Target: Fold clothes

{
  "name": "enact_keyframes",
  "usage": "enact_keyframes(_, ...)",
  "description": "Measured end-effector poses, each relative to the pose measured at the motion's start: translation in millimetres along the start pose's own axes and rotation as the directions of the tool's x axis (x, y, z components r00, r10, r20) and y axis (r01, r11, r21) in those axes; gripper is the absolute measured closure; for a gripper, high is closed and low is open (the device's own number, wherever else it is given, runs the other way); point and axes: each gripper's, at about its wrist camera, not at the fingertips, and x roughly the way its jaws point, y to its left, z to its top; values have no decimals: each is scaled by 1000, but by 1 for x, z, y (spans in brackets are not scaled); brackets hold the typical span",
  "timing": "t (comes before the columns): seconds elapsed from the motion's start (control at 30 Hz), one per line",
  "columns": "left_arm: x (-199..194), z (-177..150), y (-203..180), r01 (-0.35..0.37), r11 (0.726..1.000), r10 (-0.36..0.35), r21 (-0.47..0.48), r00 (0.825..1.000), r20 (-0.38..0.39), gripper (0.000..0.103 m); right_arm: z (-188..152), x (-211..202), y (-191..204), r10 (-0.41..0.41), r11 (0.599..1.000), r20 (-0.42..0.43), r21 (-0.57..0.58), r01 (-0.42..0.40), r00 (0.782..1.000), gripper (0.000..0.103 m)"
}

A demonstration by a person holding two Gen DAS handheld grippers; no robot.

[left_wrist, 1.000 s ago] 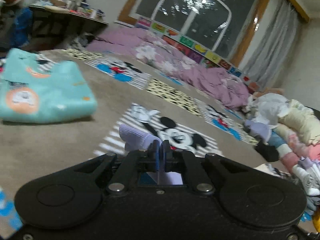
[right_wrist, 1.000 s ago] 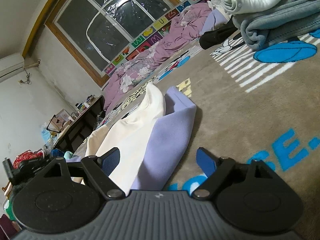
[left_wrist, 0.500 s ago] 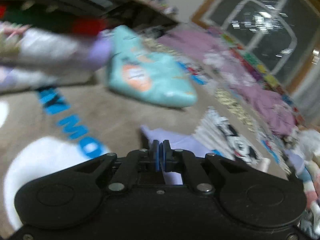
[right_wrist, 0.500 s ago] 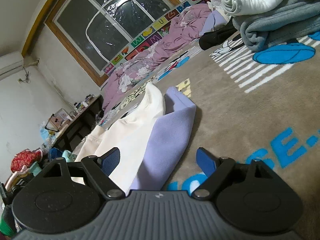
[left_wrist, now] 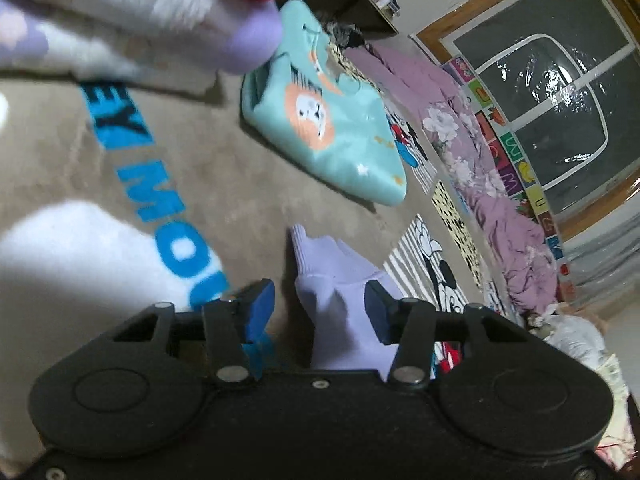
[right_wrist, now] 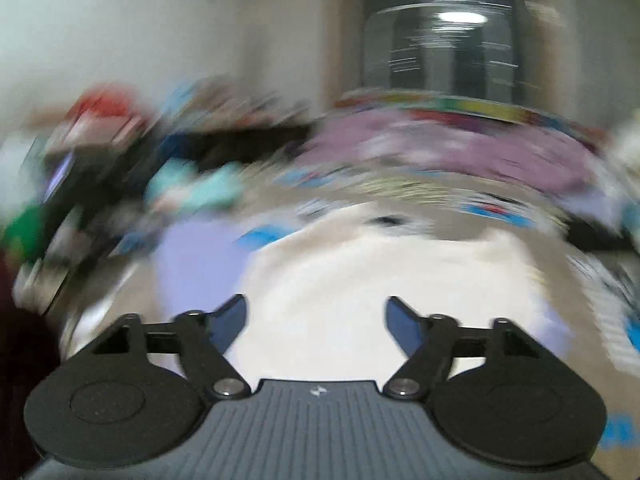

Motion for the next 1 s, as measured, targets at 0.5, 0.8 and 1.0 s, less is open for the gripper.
enact_keyframes(0.5, 21, 16, -4, 80, 992, -77, 97, 997, -29, 95, -8, 58, 94, -6, 923, -261, -374, -96, 965, 83)
enact_keyframes(0.8, -17, 16, -19, 6, 935, -70, 353, 983, 167, 96, 1, 47, 84, 124, 952, -315, -229, -202, 941, 94)
enact_keyframes(1.0, -4, 14, 3, -71, 940, 35, 335, 993, 111, 95, -3, 47, 89, 150, 949, -336, -214, -231, 930, 94)
